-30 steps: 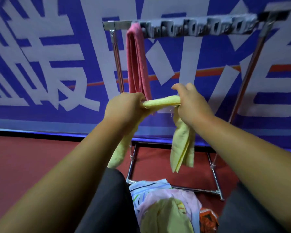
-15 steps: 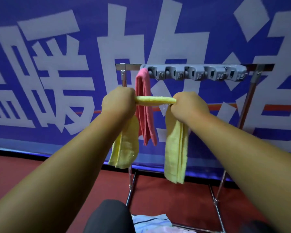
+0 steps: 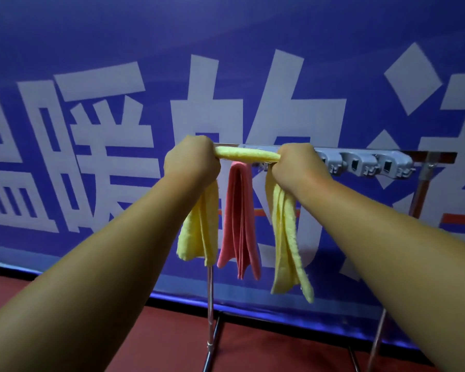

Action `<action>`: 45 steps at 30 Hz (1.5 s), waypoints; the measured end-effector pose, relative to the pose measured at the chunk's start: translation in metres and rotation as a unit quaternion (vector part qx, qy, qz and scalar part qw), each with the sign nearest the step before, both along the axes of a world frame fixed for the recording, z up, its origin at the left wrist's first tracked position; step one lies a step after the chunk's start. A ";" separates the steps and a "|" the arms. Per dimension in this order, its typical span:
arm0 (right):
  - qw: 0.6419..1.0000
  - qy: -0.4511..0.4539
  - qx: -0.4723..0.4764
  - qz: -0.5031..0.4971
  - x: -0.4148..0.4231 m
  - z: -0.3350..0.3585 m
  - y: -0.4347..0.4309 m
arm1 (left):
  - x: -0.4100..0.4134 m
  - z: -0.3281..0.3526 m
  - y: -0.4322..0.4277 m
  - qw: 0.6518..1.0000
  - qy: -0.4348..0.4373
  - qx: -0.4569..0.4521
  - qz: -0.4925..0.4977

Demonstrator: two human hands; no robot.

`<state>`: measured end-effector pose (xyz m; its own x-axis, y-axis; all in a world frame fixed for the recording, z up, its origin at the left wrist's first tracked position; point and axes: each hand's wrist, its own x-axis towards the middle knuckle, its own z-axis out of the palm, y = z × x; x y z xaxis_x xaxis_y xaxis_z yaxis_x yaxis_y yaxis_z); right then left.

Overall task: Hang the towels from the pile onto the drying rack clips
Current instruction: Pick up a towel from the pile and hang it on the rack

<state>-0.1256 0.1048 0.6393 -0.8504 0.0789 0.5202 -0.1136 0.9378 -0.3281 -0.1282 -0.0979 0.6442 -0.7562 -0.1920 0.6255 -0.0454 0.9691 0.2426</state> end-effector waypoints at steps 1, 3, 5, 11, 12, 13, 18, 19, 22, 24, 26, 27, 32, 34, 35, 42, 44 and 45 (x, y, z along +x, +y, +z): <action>1.000 0.010 0.006 -0.005 -0.006 0.005 -0.002 | -0.007 0.005 -0.001 1.000 -0.002 0.007 -0.004; 0.999 0.029 0.010 -0.013 -0.016 0.014 -0.005 | -0.019 0.013 -0.003 1.000 -0.001 0.022 -0.007; 0.998 0.053 0.001 -0.020 -0.026 0.019 -0.008 | -0.034 0.018 -0.003 0.999 0.002 0.032 -0.009; 0.998 0.053 0.010 -0.023 -0.051 0.020 -0.020 | -0.068 0.016 -0.001 0.997 -0.031 0.070 -0.002; 0.998 0.051 0.023 -0.020 -0.055 0.017 -0.021 | -0.072 0.012 -0.001 0.997 -0.030 0.074 0.000; 0.998 0.052 0.042 -0.017 -0.057 0.013 -0.021 | -0.077 0.006 -0.003 0.997 -0.024 0.074 0.002; 0.986 0.073 0.152 -0.007 -0.059 -0.008 -0.024 | -0.089 -0.034 -0.015 0.999 0.000 0.052 -0.010; 0.982 0.078 0.172 -0.004 -0.059 -0.011 -0.025 | -0.090 -0.041 -0.018 0.999 0.000 0.046 -0.009; 0.971 0.091 0.222 0.008 -0.058 -0.020 -0.029 | -0.092 -0.062 -0.022 0.999 -0.002 0.036 -0.007; 0.965 0.091 0.245 0.007 -0.058 -0.027 -0.031 | -0.091 -0.073 -0.023 0.999 -0.021 0.034 -0.015; 0.962 0.080 0.260 0.001 -0.058 -0.035 -0.030 | -0.091 -0.082 -0.022 0.998 -0.043 0.030 -0.028; 0.962 0.071 0.264 -0.001 -0.058 -0.039 -0.030 | -0.090 -0.086 -0.020 0.998 -0.050 0.029 -0.037; 0.976 0.026 0.217 0.001 -0.062 -0.055 -0.034 | -0.080 -0.092 -0.008 0.994 -0.066 0.045 -0.078; 0.983 0.025 0.182 0.001 -0.064 -0.055 -0.033 | -0.075 -0.085 -0.005 0.994 -0.042 0.061 -0.077; 0.986 0.027 0.166 -0.002 -0.064 -0.053 -0.032 | -0.074 -0.079 -0.004 0.994 -0.027 0.070 -0.074; 0.987 0.035 0.156 -0.031 -0.077 -0.045 -0.034 | -0.080 -0.042 0.007 0.993 -0.018 0.078 -0.083; 0.986 0.021 0.164 -0.035 -0.080 -0.047 -0.035 | -0.086 -0.044 0.009 0.993 -0.036 0.079 -0.077; 0.985 0.012 0.169 -0.035 -0.079 -0.050 -0.036 | -0.087 -0.049 0.009 0.993 -0.044 0.081 -0.077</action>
